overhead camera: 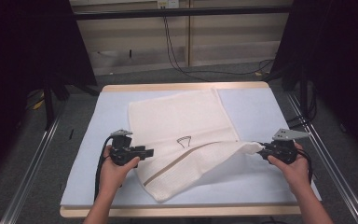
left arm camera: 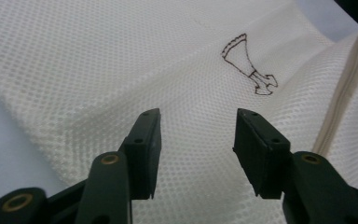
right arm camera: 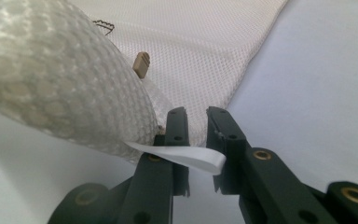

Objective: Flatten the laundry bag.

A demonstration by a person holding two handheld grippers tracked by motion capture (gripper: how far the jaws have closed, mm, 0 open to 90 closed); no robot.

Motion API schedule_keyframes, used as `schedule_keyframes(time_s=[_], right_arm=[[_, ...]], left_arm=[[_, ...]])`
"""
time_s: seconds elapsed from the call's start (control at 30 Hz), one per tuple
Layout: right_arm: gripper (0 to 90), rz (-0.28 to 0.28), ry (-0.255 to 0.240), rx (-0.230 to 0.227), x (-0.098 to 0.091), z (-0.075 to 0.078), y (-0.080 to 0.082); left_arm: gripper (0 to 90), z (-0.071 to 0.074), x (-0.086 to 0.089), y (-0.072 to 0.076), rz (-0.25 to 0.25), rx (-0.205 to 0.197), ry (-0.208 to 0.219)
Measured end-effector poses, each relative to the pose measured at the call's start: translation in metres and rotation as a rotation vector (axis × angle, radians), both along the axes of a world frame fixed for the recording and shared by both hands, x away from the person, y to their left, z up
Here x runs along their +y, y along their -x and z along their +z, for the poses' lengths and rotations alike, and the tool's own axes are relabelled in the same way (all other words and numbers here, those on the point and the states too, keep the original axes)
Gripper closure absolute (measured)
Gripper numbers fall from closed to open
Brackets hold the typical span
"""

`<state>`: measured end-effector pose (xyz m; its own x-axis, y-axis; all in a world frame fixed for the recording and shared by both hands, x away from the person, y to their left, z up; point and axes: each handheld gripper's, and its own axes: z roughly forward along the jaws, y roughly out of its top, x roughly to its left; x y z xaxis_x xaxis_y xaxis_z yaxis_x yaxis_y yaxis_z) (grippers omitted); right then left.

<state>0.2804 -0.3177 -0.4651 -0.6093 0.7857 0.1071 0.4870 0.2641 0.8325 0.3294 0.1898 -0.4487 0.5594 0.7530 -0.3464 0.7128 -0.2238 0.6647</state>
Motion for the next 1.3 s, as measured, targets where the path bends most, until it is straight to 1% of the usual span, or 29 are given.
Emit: schedule_keyframes(time_s=[0.03,0.07,0.1,0.17,0.2,0.27,0.3,0.37,0.43,0.5,0.57,0.6,0.63,0.67,0.7,0.73,0.77,0.8,0.87,0.9,0.93,0.97,1.0,1.07,1.1,1.13,1.2,1.27,1.3], right_arm=[[78.3,0.003,-0.001,0.0,0.0,0.0,0.0],[78.3,0.005,0.001,0.002,-0.001,0.0,0.0],[78.3,0.007,0.002,0.001,-0.001,0.0,0.0],[78.9,0.026,0.009,0.003,0.0,0.0,0.0],[79.0,0.035,0.015,0.011,0.001,-0.001,0.0],[78.8,0.071,0.026,0.034,0.0,-0.003,-0.001],[78.7,0.073,0.034,0.041,-0.001,-0.006,-0.002],[78.4,0.06,0.024,0.051,-0.003,-0.007,-0.003],[77.7,0.056,0.022,0.043,-0.004,-0.007,-0.003],[74.9,0.041,0.022,0.038,-0.004,-0.006,-0.003],[73.5,0.039,0.023,0.042,-0.002,-0.006,-0.003],[71.8,0.035,0.024,0.04,-0.001,-0.006,-0.004],[69.4,0.03,0.025,0.039,-0.001,-0.007,-0.004],[65.6,0.022,0.029,0.043,-0.001,-0.007,-0.005],[64.7,0.013,0.033,0.046,0.0,-0.007,-0.005],[64.7,0.017,0.044,0.043,0.0,-0.008,-0.005],[64.4,0.015,0.037,0.042,0.0,-0.008,-0.006],[62.8,0.012,0.031,0.038,0.0,-0.008,-0.006],[61.8,0.009,0.019,0.04,0.0,-0.008,-0.006],[61.2,0.009,0.017,0.04,0.0,-0.008,-0.007],[61.2,0.011,0.015,0.041,0.0,-0.008,-0.007],[60.9,0.014,0.013,0.042,0.0,-0.008,-0.007],[60.8,0.012,0.018,0.04,0.001,-0.009,-0.007],[60.3,0.026,0.033,0.052,0.003,-0.01,-0.006],[59.8,0.03,0.043,0.056,0.004,-0.011,-0.006],[59.6,0.032,0.048,0.06,0.005,-0.012,-0.006],[59.4,0.035,0.055,0.069,0.008,-0.014,-0.006],[59.4,0.039,0.057,0.074,0.01,-0.015,-0.006],[59.3,0.04,0.059,0.075,0.011,-0.015,-0.007]], left_arm=[[47.5,0.0,0.002,0.0,0.012,0.002,-0.012],[44.7,-0.001,0.003,0.0,0.027,-0.002,-0.011],[43.7,-0.001,0.004,0.0,0.041,-0.003,-0.012],[42.7,-0.002,0.007,0.001,0.071,-0.007,-0.031],[42.7,-0.003,0.009,0.001,0.071,0.0,-0.049],[42.0,-0.006,0.01,0.001,0.077,0.016,-0.048],[42.0,-0.007,0.01,0.001,0.073,0.021,-0.053],[42.3,-0.011,0.01,0.001,0.078,0.03,-0.059],[42.4,-0.015,0.009,0.001,0.081,0.045,-0.066],[43.3,-0.018,0.009,0.0,0.075,0.049,-0.087],[44.9,-0.02,0.007,0.001,0.075,0.045,-0.095],[45.1,-0.02,0.006,0.001,0.069,0.043,-0.101],[46.3,-0.02,0.005,0.002,0.072,0.03,-0.114],[48.1,-0.02,0.005,0.003,0.068,0.025,-0.119],[48.9,-0.02,0.006,0.003,0.072,0.02,-0.12],[49.3,-0.019,0.006,0.003,0.084,0.018,-0.116],[49.2,-0.016,0.008,0.004,0.092,0.011,-0.127],[48.7,-0.015,0.008,0.004,0.097,0.014,-0.126],[45.9,-0.015,0.01,0.004,0.127,0.004,-0.141],[44.2,-0.016,0.012,0.004,0.137,0.009,-0.139],[43.9,-0.017,0.014,0.003,0.14,0.025,-0.143],[43.1,-0.02,0.015,0.002,0.137,0.038,-0.131],[43.2,-0.021,0.016,0.001,0.137,0.041,-0.139],[47.6,-0.022,0.017,0.002,0.132,0.028,-0.148],[47.0,-0.022,0.017,0.002,0.123,0.028,-0.147],[47.5,-0.022,0.017,0.002,0.129,0.03,-0.146],[52.1,-0.023,0.017,0.003,0.138,0.02,-0.16],[56.7,-0.022,0.017,0.003,0.154,0.03,-0.158],[59.7,-0.022,0.017,0.003,0.153,0.028,-0.164]])
